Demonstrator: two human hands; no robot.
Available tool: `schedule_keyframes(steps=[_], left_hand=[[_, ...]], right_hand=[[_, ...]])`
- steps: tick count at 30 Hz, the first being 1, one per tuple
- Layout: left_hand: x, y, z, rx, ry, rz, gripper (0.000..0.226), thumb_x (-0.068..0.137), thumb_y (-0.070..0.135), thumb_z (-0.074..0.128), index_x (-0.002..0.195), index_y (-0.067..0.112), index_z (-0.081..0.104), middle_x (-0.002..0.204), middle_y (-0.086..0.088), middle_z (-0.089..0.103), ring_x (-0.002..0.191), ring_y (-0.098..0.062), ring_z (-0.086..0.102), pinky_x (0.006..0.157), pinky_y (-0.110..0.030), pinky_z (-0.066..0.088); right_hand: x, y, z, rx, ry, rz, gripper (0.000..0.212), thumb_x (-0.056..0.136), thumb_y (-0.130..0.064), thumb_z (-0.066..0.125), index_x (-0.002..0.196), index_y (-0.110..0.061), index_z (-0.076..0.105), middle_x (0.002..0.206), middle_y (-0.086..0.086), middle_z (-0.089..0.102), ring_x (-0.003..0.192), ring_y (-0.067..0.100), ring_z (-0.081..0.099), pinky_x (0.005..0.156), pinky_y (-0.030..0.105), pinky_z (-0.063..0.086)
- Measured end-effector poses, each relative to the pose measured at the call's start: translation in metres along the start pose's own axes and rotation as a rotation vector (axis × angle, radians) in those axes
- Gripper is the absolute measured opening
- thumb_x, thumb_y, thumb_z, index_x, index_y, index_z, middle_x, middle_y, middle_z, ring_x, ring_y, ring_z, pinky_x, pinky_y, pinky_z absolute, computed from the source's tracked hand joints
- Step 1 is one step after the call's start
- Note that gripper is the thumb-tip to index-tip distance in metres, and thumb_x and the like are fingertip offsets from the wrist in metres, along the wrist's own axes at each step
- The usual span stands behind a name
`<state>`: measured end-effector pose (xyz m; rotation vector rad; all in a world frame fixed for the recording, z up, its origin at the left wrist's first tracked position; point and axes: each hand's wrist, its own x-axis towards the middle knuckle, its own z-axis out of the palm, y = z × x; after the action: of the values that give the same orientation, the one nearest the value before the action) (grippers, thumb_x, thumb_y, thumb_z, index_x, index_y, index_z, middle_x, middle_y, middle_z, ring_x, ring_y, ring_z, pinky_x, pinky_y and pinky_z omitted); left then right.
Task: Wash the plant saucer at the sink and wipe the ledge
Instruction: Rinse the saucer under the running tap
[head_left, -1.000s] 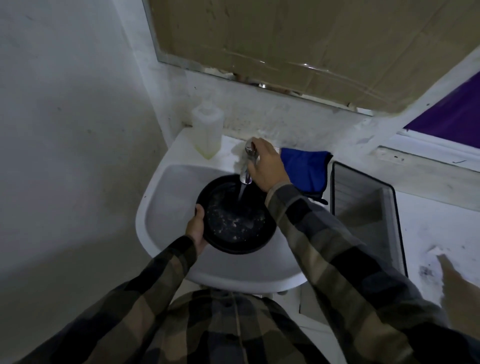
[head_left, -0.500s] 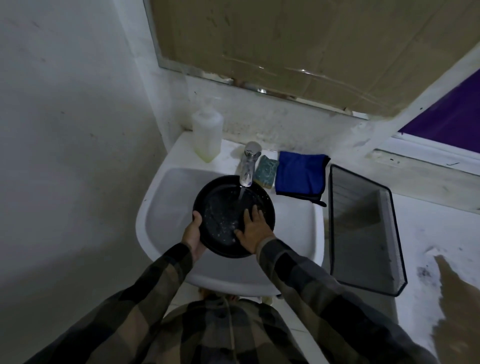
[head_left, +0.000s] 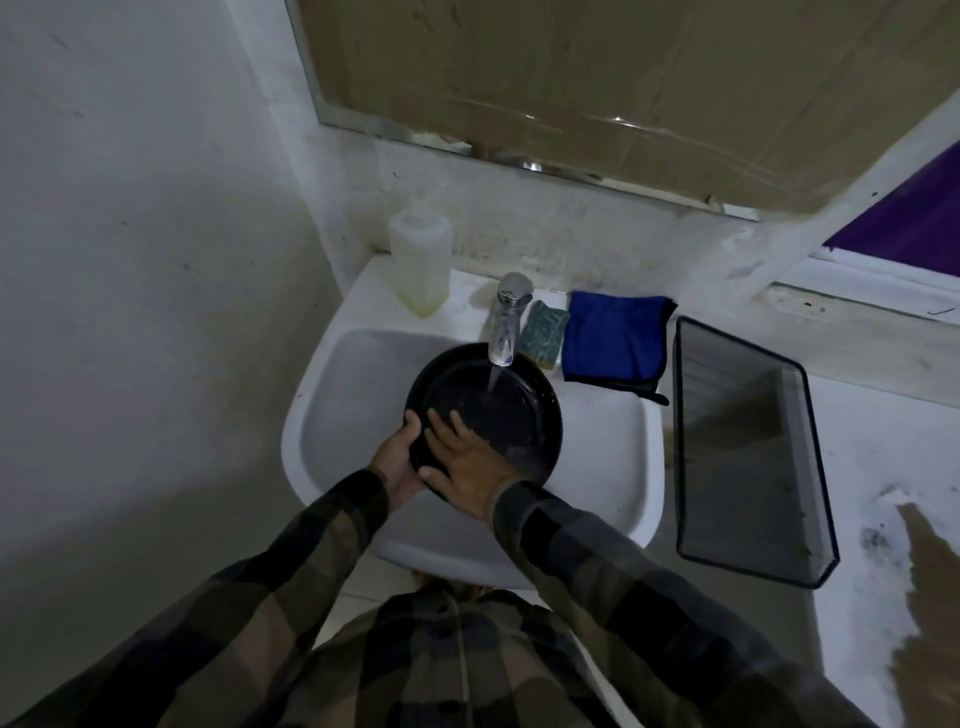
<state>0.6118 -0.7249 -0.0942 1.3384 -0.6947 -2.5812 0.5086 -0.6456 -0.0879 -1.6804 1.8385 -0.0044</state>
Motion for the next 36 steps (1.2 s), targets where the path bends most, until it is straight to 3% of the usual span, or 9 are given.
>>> schedule_keyframes(steps=[5,9,14,18,26,28,31,34,36], left_hand=[[0.000,0.008,-0.006,0.003,0.072,0.040,0.061,0.097,0.054,0.025,0.139,0.013,0.043,0.137,-0.013,0.052,0.109,-0.026,0.057,0.084,-0.041,0.048],[-0.003,0.013,-0.005,0.018,0.084,0.077,0.057,0.098,0.051,0.026,0.141,0.016,0.041,0.138,-0.012,0.050,0.111,-0.029,0.052,0.087,-0.044,0.045],[-0.005,0.015,-0.009,0.098,0.159,0.110,0.056,0.097,0.052,0.032,0.138,0.017,0.045,0.134,-0.007,0.053,0.113,-0.031,0.054,0.087,-0.047,0.048],[-0.010,0.013,-0.012,0.216,0.216,0.099,0.053,0.093,0.059,0.036,0.127,0.022,0.054,0.129,-0.009,0.058,0.106,-0.030,0.060,0.087,-0.049,0.052],[-0.019,0.021,-0.011,0.294,0.242,0.075,0.062,0.092,0.062,0.035,0.137,0.021,0.046,0.126,-0.007,0.056,0.112,-0.033,0.056,0.091,-0.054,0.050],[-0.018,0.021,-0.009,0.279,0.243,0.073,0.063,0.092,0.062,0.033,0.138,0.021,0.046,0.131,-0.008,0.056,0.112,-0.032,0.056,0.088,-0.051,0.051],[-0.018,0.018,-0.001,0.221,0.236,0.051,0.062,0.095,0.059,0.027,0.135,0.017,0.048,0.131,-0.008,0.057,0.111,-0.029,0.056,0.084,-0.044,0.049],[-0.014,0.013,0.007,0.142,0.183,0.023,0.061,0.098,0.053,0.022,0.137,0.013,0.046,0.135,-0.012,0.053,0.119,-0.030,0.051,0.086,-0.042,0.045],[-0.013,0.011,0.012,0.103,0.178,-0.012,0.061,0.099,0.052,0.021,0.137,0.011,0.045,0.136,-0.013,0.052,0.125,-0.032,0.048,0.089,-0.042,0.043]], right_hand=[[-0.045,0.033,0.009,-0.076,-0.079,-0.076,0.086,0.087,-0.066,0.003,0.144,-0.011,0.035,0.159,0.005,0.009,0.145,0.029,0.011,0.119,0.039,0.012],[-0.059,0.066,0.004,-0.115,-0.056,0.069,0.111,0.067,-0.074,-0.019,0.148,-0.012,0.026,0.158,0.008,0.014,0.145,0.028,0.014,0.117,0.038,0.009],[-0.037,0.065,-0.007,-0.116,-0.040,0.272,0.063,0.100,-0.047,0.021,0.150,-0.010,0.014,0.159,0.010,0.001,0.147,0.026,-0.001,0.118,0.037,0.004],[-0.011,0.055,-0.013,-0.108,-0.037,0.221,0.069,0.099,-0.049,0.027,0.151,-0.008,0.007,0.159,0.010,-0.007,0.146,0.028,-0.004,0.119,0.037,0.005],[-0.008,0.058,-0.009,-0.222,-0.013,0.278,0.073,0.098,-0.042,0.035,0.150,-0.009,-0.004,0.157,0.009,-0.017,0.146,0.024,-0.009,0.119,0.039,0.002],[-0.021,0.057,-0.008,-0.058,0.098,0.314,0.081,0.092,-0.030,0.049,0.150,-0.007,-0.003,0.157,0.013,-0.016,0.146,0.026,-0.004,0.118,0.039,0.008],[-0.033,0.062,0.001,0.465,0.388,0.541,0.086,0.081,-0.012,0.059,0.150,-0.006,0.009,0.157,0.015,0.001,0.141,0.031,0.020,0.115,0.035,0.025],[-0.044,0.067,-0.001,1.168,0.393,0.714,0.061,0.077,0.002,0.057,0.133,-0.006,0.035,0.135,0.017,0.045,0.114,0.033,0.050,0.098,0.039,0.045],[-0.054,0.072,-0.005,1.545,0.356,0.740,0.055,0.080,0.017,0.045,0.126,-0.013,0.043,0.124,0.017,0.052,0.101,0.036,0.055,0.086,0.048,0.050]])
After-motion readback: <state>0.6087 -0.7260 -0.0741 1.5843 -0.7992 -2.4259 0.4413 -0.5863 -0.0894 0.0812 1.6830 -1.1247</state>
